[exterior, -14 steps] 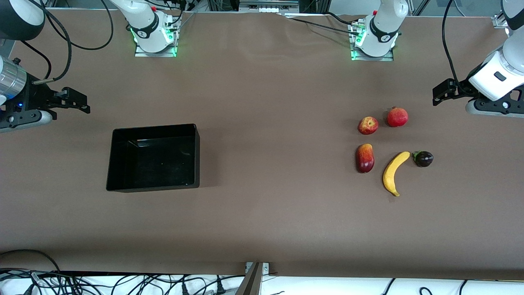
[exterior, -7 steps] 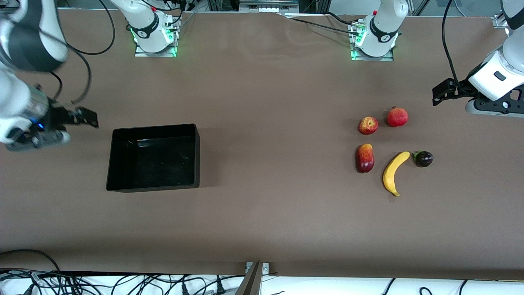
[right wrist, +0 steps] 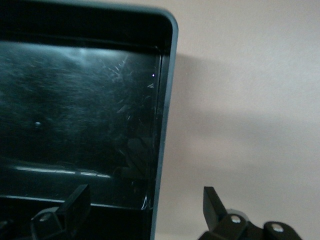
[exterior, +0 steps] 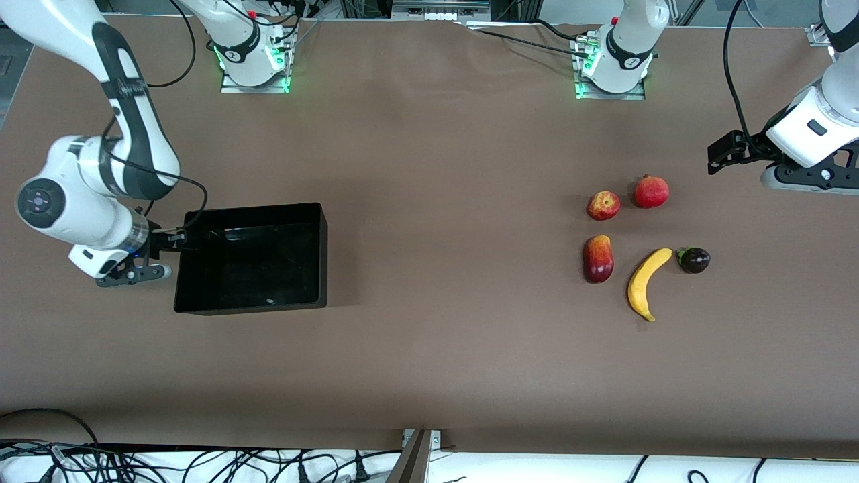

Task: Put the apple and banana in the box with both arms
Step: 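Push the black box with the right gripper toward the fruit cluster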

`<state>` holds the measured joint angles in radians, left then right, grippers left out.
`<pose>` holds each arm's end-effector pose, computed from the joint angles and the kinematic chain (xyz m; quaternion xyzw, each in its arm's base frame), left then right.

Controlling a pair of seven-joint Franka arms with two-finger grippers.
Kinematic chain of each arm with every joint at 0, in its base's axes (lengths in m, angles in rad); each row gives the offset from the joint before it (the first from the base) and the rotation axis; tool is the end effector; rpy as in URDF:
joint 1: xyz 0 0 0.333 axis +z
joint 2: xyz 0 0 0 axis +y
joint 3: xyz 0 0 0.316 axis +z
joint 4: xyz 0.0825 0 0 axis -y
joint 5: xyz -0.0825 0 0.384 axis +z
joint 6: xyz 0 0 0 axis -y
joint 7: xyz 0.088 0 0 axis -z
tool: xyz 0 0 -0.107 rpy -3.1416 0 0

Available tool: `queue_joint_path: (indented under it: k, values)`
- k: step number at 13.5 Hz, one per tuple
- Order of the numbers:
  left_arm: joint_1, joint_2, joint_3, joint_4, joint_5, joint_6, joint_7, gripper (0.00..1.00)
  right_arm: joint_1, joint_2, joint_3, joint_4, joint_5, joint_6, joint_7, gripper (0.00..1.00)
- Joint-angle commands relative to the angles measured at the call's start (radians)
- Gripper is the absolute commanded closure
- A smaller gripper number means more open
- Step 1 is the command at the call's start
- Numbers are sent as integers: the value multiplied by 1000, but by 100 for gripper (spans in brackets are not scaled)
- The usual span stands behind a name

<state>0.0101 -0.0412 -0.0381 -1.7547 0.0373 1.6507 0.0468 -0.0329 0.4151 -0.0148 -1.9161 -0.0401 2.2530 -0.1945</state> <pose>0.5423 -0.0118 0.5669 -0.9985 0.0394 0.0316 0.0190 0.6167 -0.0301 0.2705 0.9953 0.0870 -0.0410 0.0132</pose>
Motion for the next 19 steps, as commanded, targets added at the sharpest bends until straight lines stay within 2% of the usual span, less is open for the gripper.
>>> queue_joint_path:
  k: [1, 2, 3, 6, 7, 8, 12, 15, 17, 19]
  values:
    - [5, 15, -6, 31, 16, -17, 4, 0, -19, 11, 6, -33, 3, 46, -17, 9]
    - [5, 15, -6, 31, 16, -17, 4, 0, -27, 13, 6, -37, 5, 45, -17, 16]
    - [5, 15, -6, 29, 16, -19, 4, 0, -27, 13, 6, -41, 5, 46, -17, 27]
    - [5, 20, -6, 29, 16, -17, 4, 0, -28, 19, 6, -47, 5, 45, -17, 71]
    - [5, 20, -6, 29, 16, -17, 4, 0, -28, 19, 6, -47, 5, 43, -16, 94]
    - [5, 20, -6, 29, 16, -17, 4, 0, -28, 19, 6, -46, 5, 42, -13, 100]
    - [4, 23, -8, 31, 18, -15, 4, 0, -27, 1, 19, -23, 19, 31, -10, 100]
    - [4, 24, -8, 31, 18, -14, 4, 0, -22, -19, 103, 21, 66, -15, 15, 100]
    - [4, 24, -8, 31, 18, -14, 4, 0, -1, -19, 185, 84, 80, -82, 44, 100]
    - [4, 27, -8, 31, 18, -14, 4, 0, 91, -13, 196, 124, 94, -115, 168, 100]
